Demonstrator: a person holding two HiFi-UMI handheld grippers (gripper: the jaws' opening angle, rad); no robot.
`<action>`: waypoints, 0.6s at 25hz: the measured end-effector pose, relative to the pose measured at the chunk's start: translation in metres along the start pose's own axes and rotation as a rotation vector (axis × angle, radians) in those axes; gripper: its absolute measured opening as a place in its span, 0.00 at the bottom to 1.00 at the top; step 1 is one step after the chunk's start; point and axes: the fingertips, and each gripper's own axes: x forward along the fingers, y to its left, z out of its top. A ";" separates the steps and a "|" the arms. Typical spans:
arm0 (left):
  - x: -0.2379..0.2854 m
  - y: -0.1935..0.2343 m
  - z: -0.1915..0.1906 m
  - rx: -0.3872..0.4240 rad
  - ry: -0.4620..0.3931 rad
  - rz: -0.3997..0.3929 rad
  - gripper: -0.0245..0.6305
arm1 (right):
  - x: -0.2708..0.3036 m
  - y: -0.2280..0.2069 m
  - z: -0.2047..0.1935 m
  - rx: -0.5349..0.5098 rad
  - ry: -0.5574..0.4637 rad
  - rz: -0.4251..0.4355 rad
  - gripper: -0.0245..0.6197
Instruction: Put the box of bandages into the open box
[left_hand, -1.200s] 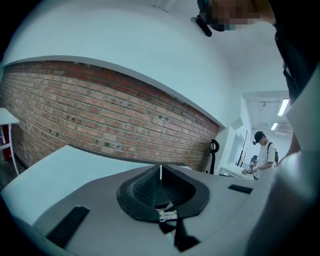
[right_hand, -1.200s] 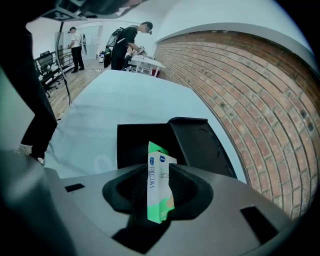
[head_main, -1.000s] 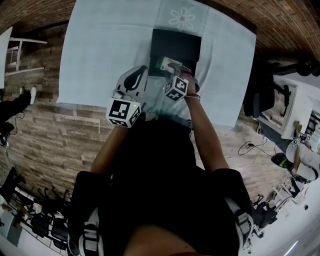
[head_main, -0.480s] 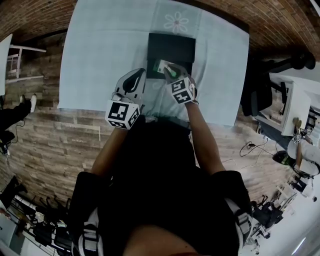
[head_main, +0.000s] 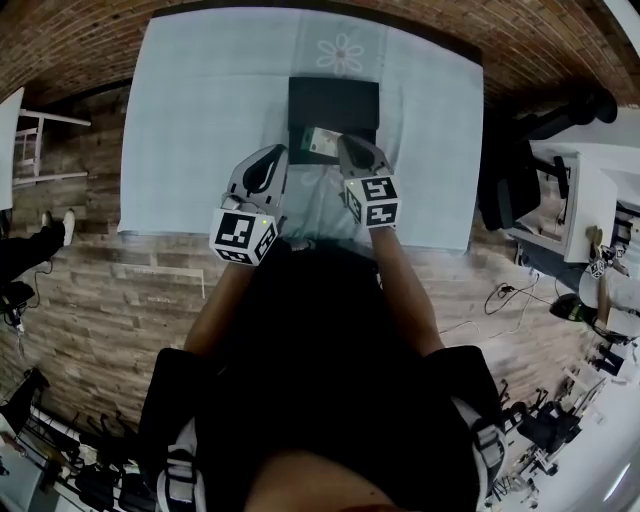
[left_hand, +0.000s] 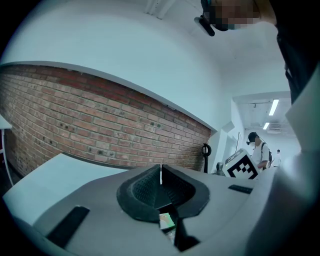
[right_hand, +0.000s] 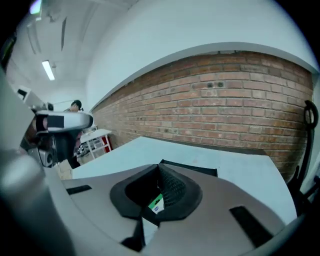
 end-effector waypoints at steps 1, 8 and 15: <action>-0.001 -0.002 0.001 0.001 -0.003 -0.003 0.10 | -0.007 0.000 0.005 0.024 -0.024 -0.007 0.08; -0.016 -0.009 0.010 0.007 -0.025 -0.015 0.10 | -0.052 0.015 0.027 0.100 -0.145 -0.036 0.08; -0.020 -0.027 0.002 0.014 -0.013 -0.057 0.10 | -0.085 0.028 0.031 0.183 -0.223 -0.056 0.08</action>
